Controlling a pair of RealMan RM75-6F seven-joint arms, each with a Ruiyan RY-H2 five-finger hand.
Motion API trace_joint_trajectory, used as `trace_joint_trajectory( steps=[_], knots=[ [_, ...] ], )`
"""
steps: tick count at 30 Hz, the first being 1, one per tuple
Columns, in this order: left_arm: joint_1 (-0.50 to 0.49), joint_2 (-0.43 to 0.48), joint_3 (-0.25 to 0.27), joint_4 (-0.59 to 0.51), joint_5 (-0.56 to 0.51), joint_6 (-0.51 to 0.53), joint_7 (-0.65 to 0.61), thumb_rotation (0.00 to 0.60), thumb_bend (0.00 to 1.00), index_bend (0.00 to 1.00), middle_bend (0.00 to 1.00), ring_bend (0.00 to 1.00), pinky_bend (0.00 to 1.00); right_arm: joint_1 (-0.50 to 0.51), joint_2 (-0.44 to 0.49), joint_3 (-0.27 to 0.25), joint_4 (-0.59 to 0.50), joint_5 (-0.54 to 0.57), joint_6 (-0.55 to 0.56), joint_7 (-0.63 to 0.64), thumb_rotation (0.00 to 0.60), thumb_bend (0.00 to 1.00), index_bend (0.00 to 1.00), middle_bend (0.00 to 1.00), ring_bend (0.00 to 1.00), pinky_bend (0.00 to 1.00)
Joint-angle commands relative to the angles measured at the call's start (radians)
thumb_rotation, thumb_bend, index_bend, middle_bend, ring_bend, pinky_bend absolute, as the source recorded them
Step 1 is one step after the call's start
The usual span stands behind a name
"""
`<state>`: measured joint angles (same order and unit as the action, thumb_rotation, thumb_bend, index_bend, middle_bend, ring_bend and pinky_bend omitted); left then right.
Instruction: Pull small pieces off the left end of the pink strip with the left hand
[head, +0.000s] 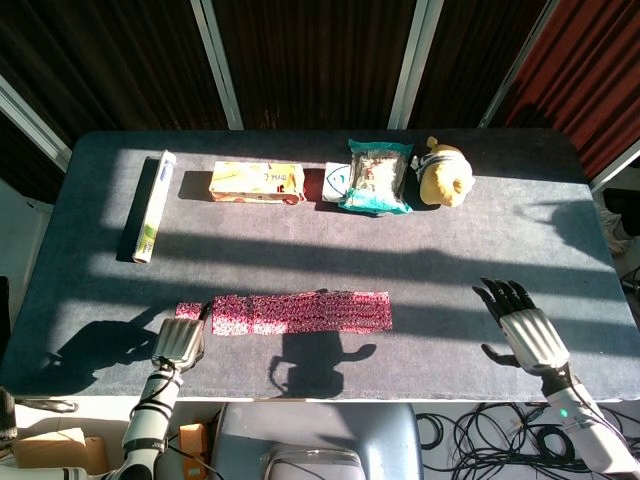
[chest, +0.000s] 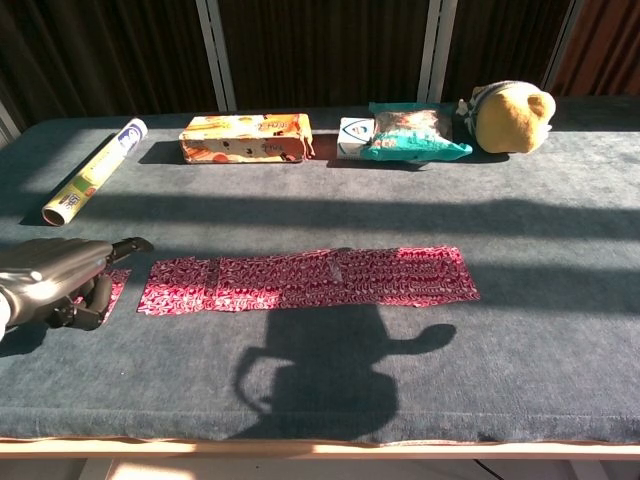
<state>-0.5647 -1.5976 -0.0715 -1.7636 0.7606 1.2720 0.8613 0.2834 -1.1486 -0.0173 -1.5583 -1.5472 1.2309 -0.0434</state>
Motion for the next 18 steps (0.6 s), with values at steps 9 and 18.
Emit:
trace_joint_trajectory(
  steps=[9,18],
  knots=[
    [-0.048,-0.076,-0.003,0.049,-0.107,0.004,0.102,0.600,0.99,0.09,1.00,1.00,1.00,-0.004,0.011,-0.002,0.020,0.006,-0.006,0.028,0.600,0.18,0.00,0.00,0.00,0.01],
    [-0.053,-0.074,0.017,0.039,-0.120,0.005,0.111,0.600,0.99,0.10,1.00,1.00,1.00,-0.003,0.006,-0.002,0.030,0.003,-0.008,0.038,0.600,0.18,0.00,0.00,0.00,0.01]
  ],
)
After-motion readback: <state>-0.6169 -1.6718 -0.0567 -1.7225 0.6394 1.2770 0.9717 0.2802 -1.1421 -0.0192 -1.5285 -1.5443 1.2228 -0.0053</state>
